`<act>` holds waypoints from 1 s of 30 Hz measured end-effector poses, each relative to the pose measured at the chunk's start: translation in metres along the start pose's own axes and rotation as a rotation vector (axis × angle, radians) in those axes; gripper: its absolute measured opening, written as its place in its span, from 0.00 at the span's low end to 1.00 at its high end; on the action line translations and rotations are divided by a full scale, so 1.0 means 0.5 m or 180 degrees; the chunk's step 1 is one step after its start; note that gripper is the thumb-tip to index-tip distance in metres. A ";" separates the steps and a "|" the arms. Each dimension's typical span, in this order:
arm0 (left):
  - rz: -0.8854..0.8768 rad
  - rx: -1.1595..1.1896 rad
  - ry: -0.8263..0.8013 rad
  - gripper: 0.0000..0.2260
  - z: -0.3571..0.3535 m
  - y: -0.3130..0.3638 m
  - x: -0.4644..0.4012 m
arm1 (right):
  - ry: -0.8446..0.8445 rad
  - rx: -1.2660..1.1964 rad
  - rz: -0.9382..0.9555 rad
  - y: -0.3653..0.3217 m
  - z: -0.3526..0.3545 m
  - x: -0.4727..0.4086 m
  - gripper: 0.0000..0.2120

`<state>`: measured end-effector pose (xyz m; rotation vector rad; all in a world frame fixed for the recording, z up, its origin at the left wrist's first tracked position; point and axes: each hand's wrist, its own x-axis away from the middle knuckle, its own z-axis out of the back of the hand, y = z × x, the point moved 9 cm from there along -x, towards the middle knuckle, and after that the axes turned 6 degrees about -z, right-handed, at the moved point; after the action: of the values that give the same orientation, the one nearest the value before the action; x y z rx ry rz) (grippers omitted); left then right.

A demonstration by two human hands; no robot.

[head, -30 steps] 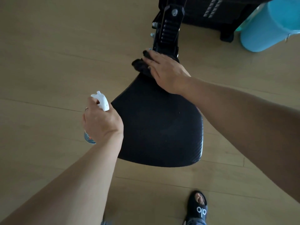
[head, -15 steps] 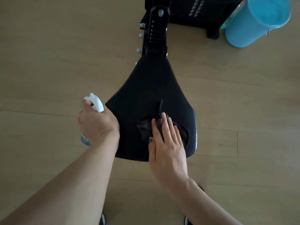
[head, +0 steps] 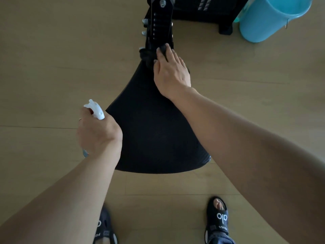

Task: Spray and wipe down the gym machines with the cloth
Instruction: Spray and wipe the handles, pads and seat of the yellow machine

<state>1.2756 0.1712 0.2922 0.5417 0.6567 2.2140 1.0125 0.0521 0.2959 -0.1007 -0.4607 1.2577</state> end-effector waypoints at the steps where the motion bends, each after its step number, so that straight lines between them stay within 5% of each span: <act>1: 0.0010 0.0014 -0.0029 0.43 -0.001 0.001 0.000 | 0.0043 -0.0145 -0.0226 0.017 0.003 0.015 0.26; 10: -0.0005 0.0028 -0.0092 0.40 -0.002 0.007 0.001 | 0.0382 -0.0351 -0.1432 0.174 -0.016 0.432 0.25; 13: 0.0066 0.0033 -0.0131 0.41 0.003 0.011 0.004 | 0.0404 -0.0358 -0.1674 0.161 -0.034 0.449 0.26; 22: -0.0043 0.0165 -0.0218 0.43 -0.002 0.012 0.009 | 0.0163 -0.0576 -0.1356 0.131 -0.006 0.175 0.27; 30: 0.0071 0.0091 -0.0164 0.44 0.004 0.019 0.007 | 0.0668 -0.0164 -0.1163 0.128 -0.044 0.465 0.26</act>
<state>1.2694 0.1690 0.3003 0.6213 0.6592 2.2069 1.0172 0.2931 0.3206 -0.1818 -0.3124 0.8661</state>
